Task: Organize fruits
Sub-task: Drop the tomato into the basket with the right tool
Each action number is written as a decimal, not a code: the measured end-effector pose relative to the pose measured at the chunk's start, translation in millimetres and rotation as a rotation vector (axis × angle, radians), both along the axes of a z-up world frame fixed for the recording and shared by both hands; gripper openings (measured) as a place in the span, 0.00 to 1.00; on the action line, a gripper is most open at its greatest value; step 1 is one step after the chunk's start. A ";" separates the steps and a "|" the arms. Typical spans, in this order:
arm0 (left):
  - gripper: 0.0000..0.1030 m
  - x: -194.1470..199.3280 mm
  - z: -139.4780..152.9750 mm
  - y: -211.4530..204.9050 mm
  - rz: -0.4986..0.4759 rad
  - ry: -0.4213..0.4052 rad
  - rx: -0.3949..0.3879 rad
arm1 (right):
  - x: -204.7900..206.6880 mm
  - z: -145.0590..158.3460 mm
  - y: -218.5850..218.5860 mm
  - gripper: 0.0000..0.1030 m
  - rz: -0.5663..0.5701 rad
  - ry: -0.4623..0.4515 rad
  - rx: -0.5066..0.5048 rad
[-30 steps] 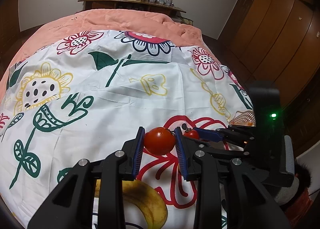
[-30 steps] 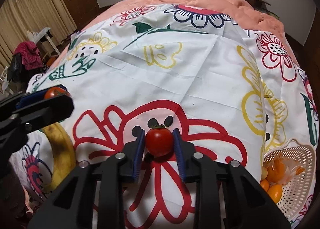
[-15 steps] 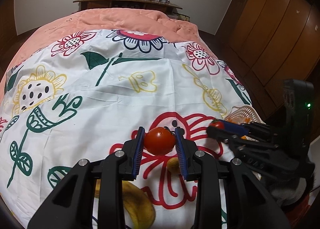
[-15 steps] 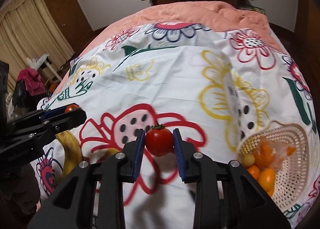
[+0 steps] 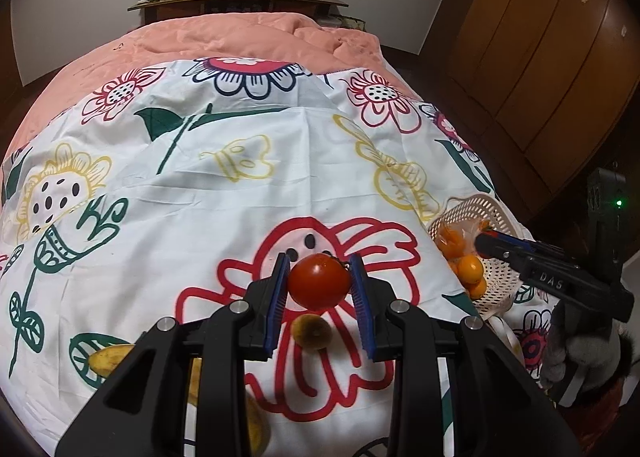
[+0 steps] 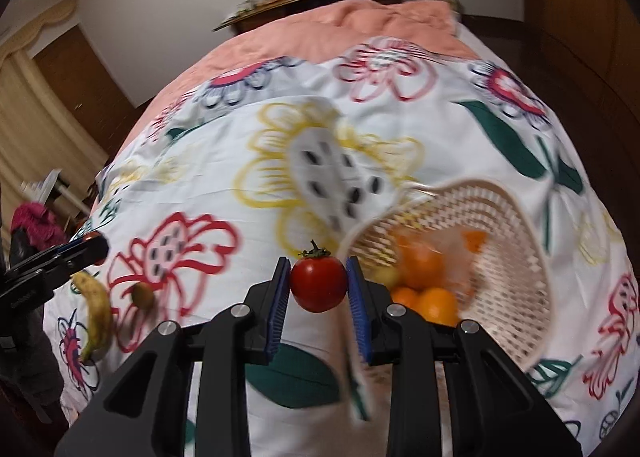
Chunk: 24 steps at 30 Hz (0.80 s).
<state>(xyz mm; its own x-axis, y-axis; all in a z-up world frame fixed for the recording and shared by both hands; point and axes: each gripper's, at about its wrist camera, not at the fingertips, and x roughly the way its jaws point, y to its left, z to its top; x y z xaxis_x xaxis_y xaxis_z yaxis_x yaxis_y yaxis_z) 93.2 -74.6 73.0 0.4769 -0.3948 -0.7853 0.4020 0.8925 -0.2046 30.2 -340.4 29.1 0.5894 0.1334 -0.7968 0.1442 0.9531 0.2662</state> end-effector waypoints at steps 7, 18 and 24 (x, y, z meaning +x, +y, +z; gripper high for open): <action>0.30 -2.8 -2.2 -18.6 -0.025 0.008 0.021 | -18.5 -13.0 -40.3 0.28 -0.097 0.018 0.019; 0.30 -11.1 2.2 -45.1 -0.065 -0.002 0.042 | -35.4 -25.4 -69.4 0.29 -0.165 0.020 0.054; 0.30 -14.3 -0.6 -58.3 -0.089 0.003 0.057 | -40.8 -25.0 -74.8 0.29 -0.180 0.000 0.077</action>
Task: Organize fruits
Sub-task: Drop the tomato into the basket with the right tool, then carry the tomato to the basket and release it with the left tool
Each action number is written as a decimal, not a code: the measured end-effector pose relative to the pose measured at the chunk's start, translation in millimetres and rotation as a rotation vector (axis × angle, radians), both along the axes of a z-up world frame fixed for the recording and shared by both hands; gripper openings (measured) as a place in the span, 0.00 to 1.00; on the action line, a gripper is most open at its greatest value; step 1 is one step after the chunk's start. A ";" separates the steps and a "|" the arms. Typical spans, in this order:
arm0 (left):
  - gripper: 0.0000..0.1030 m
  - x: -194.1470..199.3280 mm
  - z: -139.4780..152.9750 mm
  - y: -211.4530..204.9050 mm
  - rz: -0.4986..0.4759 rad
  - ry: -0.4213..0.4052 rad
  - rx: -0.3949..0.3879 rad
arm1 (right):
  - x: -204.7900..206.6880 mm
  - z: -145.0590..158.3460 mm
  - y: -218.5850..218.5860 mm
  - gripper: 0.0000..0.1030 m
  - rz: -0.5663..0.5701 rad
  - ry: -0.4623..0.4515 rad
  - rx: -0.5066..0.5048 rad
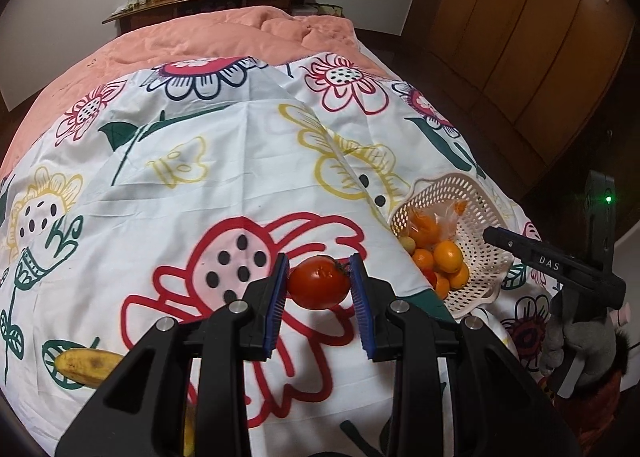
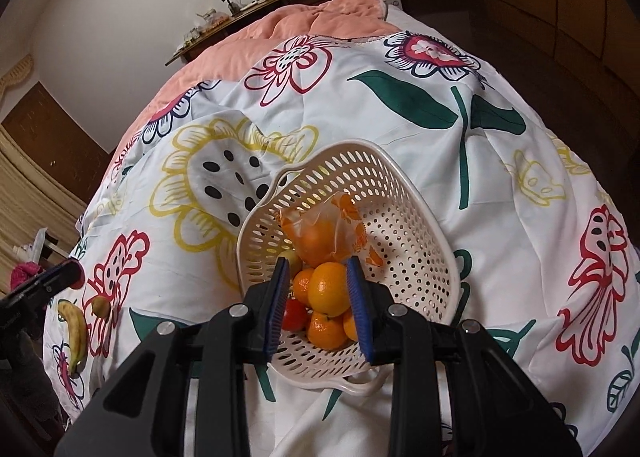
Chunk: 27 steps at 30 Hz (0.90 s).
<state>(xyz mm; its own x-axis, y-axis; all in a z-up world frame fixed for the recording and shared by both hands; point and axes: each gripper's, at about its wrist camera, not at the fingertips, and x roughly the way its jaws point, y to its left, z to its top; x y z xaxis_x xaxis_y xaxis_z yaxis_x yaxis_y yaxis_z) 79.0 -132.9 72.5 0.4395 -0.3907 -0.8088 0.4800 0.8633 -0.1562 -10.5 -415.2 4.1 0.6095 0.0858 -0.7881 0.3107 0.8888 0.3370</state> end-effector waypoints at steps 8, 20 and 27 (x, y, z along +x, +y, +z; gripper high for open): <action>0.30 -10.9 -12.2 -38.4 -0.081 0.024 0.022 | -5.1 -0.1 -9.6 0.29 -0.023 -0.046 0.036; 0.30 -22.8 -10.3 -94.7 -0.182 0.013 0.045 | -17.9 -4.5 -30.2 0.30 -0.041 -0.092 0.088; 0.31 -8.0 3.7 -81.5 -0.129 0.026 0.005 | -20.0 -9.3 -33.6 0.30 -0.037 -0.099 0.112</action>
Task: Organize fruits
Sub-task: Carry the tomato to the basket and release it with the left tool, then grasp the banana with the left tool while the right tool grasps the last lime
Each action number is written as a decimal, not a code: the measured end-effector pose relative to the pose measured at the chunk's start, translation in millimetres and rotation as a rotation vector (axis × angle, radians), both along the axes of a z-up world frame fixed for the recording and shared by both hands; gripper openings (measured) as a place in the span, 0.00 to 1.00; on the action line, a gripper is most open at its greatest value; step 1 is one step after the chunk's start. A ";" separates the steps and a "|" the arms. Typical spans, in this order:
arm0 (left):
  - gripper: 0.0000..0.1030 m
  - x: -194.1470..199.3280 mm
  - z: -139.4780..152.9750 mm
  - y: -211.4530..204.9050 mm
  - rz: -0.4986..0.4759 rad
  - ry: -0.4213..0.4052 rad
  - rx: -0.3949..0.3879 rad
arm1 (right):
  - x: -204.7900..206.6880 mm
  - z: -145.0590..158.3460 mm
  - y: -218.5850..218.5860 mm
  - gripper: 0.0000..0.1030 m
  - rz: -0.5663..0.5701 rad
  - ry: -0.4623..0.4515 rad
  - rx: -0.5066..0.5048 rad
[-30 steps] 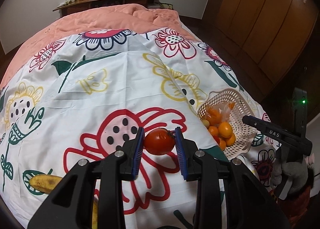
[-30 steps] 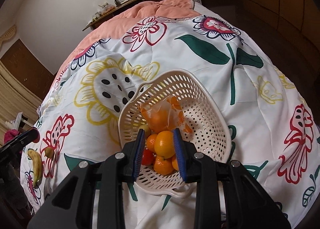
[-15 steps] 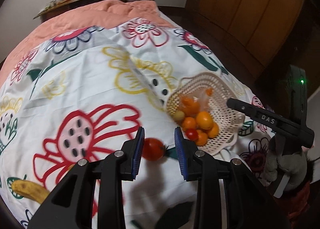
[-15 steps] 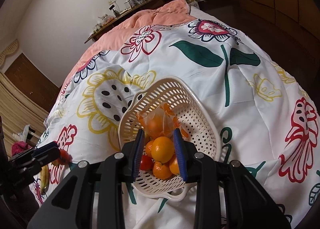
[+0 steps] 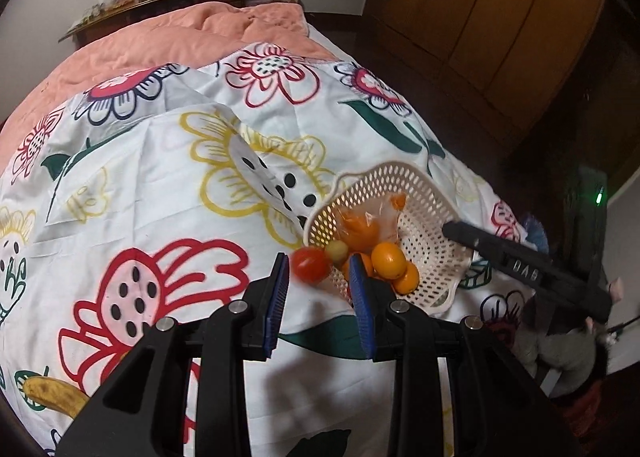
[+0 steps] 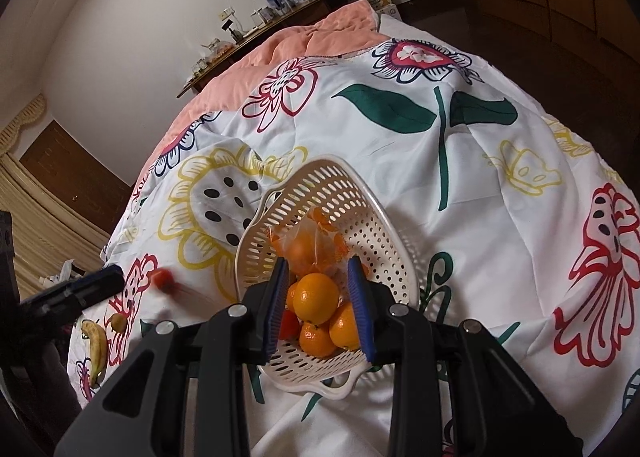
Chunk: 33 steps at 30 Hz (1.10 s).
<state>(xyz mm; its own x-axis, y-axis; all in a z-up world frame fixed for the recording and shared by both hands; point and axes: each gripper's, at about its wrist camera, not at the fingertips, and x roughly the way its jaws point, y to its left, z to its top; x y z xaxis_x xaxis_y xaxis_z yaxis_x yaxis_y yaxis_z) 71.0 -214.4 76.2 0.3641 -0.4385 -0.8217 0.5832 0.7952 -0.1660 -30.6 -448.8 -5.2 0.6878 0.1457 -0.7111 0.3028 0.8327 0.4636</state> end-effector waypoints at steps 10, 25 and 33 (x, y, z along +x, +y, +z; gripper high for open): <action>0.31 5.7 14.6 17.1 0.035 -0.027 -0.022 | 1.4 4.6 5.0 0.30 0.009 -0.012 -0.002; 0.52 23.4 31.1 82.6 0.188 -0.052 -0.044 | 12.2 14.7 36.4 0.30 0.082 -0.021 -0.005; 0.57 24.6 34.5 129.9 0.271 -0.062 -0.044 | 21.7 25.6 69.8 0.31 0.167 -0.034 -0.020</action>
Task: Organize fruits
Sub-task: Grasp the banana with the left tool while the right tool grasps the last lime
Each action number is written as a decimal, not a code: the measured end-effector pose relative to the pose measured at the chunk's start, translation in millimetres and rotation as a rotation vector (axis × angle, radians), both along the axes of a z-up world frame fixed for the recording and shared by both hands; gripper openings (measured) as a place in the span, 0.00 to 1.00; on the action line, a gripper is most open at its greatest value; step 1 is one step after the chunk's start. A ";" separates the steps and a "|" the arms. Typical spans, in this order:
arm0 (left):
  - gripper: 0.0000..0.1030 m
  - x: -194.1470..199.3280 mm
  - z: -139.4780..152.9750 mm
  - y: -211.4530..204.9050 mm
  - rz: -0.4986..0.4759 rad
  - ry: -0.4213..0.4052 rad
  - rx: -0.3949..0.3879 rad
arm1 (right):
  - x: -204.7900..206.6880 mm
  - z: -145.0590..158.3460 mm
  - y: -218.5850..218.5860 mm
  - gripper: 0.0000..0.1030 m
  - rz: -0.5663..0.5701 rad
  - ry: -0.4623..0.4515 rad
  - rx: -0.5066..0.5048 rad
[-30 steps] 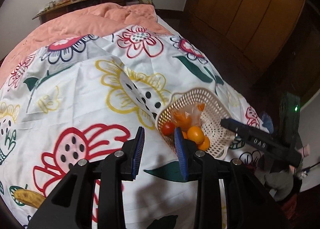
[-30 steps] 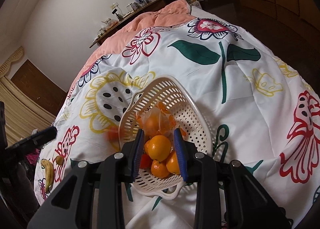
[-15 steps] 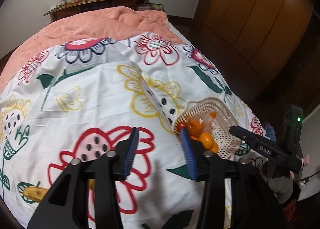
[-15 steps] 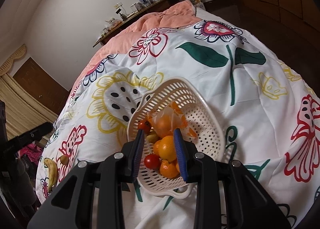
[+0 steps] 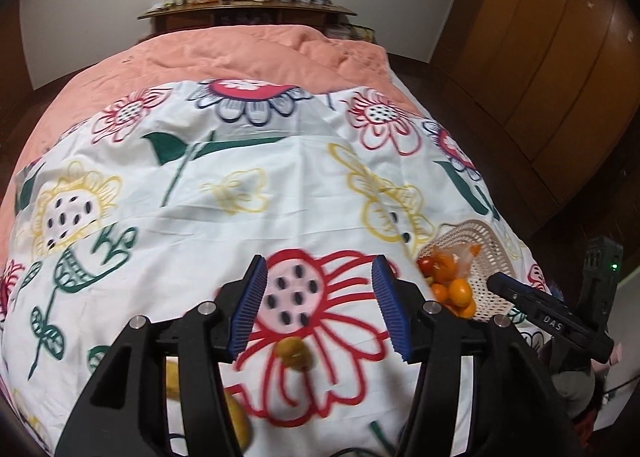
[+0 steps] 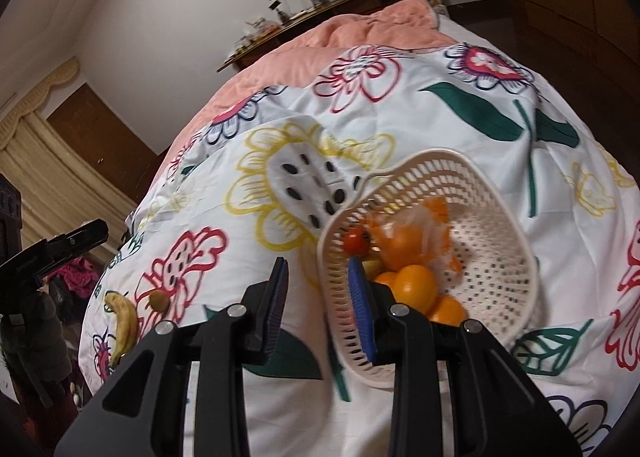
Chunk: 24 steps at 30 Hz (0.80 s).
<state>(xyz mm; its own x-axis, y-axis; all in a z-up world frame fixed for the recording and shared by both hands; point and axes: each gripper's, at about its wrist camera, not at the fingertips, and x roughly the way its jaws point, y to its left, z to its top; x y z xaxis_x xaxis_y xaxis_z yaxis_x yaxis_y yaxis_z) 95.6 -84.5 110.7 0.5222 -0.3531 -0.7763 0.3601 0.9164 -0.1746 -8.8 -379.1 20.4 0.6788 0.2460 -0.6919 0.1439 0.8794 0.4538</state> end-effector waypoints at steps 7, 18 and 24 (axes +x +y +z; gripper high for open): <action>0.63 -10.1 -4.6 53.5 0.101 0.020 -0.004 | 8.8 4.9 25.6 0.31 0.059 0.004 -0.011; 0.69 -40.5 -39.1 87.2 0.214 0.096 0.027 | 16.3 9.1 54.7 0.31 0.123 0.006 -0.025; 0.69 -43.4 -60.0 82.5 0.244 0.155 0.022 | 15.3 9.5 58.9 0.31 0.134 0.005 -0.023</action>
<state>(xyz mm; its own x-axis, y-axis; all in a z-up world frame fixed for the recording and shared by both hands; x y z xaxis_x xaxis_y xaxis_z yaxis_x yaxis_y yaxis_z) 52.2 -2.0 50.6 0.4640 -0.2137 -0.8597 0.0985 0.9769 -0.1897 6.5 -320.2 29.9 0.6371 0.3182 -0.7021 0.0268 0.9011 0.4327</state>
